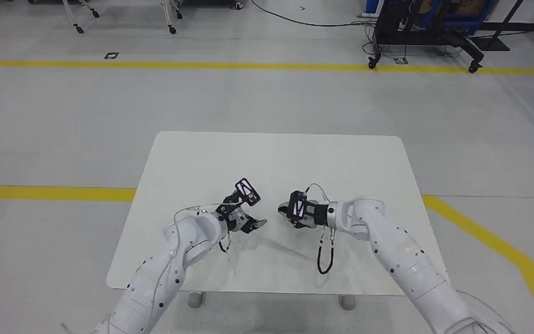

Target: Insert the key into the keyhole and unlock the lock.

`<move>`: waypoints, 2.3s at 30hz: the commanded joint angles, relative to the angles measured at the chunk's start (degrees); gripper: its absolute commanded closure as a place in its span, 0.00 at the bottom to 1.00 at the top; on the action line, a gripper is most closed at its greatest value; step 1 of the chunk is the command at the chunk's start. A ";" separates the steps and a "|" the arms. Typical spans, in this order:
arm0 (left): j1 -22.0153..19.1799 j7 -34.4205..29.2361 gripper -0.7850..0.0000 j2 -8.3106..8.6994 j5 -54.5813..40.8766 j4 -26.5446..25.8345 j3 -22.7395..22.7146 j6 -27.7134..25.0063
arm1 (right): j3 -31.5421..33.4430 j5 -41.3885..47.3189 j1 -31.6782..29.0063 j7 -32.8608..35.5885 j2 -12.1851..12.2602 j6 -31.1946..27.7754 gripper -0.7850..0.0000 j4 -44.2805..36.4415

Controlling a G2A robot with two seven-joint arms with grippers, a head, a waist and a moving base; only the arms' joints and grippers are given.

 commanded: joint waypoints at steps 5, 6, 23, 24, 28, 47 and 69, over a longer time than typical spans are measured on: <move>-1.53 -1.60 0.00 -0.71 0.03 -0.11 2.34 2.78 | -1.31 -0.67 0.92 0.35 -0.18 -0.53 1.00 0.43; -1.98 -1.82 0.00 -0.92 0.23 0.27 3.04 3.57 | -1.39 -0.65 1.01 0.35 -0.19 -0.48 1.00 0.55; -6.91 -5.60 0.00 -3.92 4.94 7.66 10.47 14.09 | 0.52 -2.16 -0.53 -3.87 0.95 -0.35 1.00 -0.76; -6.93 -5.59 0.00 -3.98 4.92 7.82 10.53 14.14 | 0.63 -2.16 -0.64 -4.14 1.01 -0.34 1.00 -0.88; -7.12 -5.63 0.00 -4.27 5.04 8.28 10.76 14.40 | 1.66 -1.95 -1.35 -6.16 1.37 -0.01 1.00 -1.21; 2.62 -8.42 0.00 -0.74 -1.80 -12.91 -10.27 9.05 | 7.05 -1.36 -5.13 -9.06 2.99 1.24 1.00 -5.29; -5.26 -20.10 0.00 -0.59 -66.56 12.27 -19.16 -9.81 | 5.32 47.40 -0.46 -0.69 1.13 -7.19 1.00 9.26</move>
